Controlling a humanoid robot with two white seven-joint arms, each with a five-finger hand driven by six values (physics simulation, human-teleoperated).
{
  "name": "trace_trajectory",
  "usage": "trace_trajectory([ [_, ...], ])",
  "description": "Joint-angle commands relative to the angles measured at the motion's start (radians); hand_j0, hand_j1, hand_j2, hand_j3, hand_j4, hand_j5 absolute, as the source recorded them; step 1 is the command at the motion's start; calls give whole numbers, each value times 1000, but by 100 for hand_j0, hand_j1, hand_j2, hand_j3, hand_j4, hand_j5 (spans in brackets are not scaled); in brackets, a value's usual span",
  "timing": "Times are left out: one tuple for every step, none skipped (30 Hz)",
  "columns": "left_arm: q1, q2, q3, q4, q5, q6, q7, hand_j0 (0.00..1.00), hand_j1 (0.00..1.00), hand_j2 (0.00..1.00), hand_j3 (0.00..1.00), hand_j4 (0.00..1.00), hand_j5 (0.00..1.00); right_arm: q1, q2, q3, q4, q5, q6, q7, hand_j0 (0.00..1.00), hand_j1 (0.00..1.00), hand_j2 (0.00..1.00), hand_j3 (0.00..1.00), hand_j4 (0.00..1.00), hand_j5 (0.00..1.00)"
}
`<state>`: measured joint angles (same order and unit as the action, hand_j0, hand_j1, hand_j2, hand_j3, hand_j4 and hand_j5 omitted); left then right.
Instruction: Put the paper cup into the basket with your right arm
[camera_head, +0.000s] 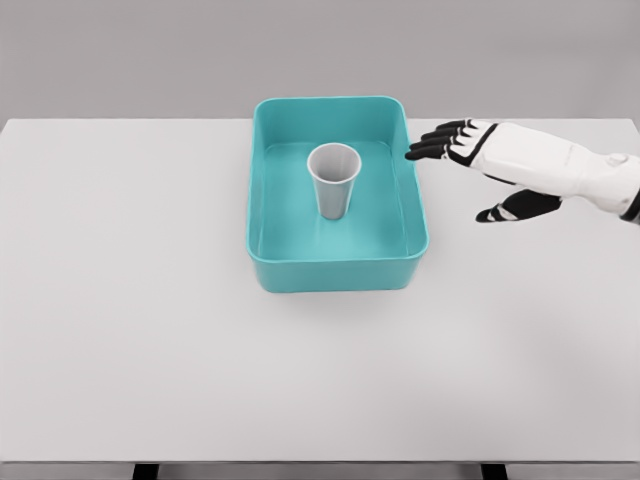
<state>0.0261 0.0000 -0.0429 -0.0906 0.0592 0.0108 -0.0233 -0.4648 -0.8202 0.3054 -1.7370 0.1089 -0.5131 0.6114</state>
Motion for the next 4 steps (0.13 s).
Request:
trace_trajectory([
  [0, 0, 0, 0, 1, 0, 0, 100, 100, 100, 100, 100, 100, 0, -2, -16, -9, -6, 1, -1, 99, 99, 99, 99, 99, 99],
  [0, 0, 0, 0, -1, 0, 0, 100, 100, 100, 100, 100, 100, 2, -2, -16, -9, -6, 1, -1, 100, 100, 100, 100, 100, 100],
  [0, 0, 1, 0, 7, -2, 0, 100, 100, 100, 100, 100, 100, 8, -2, -17, -7, -6, 1, -1, 100, 100, 100, 100, 100, 100],
  [0, 0, 3, 0, 2, -2, -1, 100, 100, 100, 100, 100, 100, 9, -2, -17, -6, -6, 1, -1, 100, 100, 100, 100, 100, 100],
])
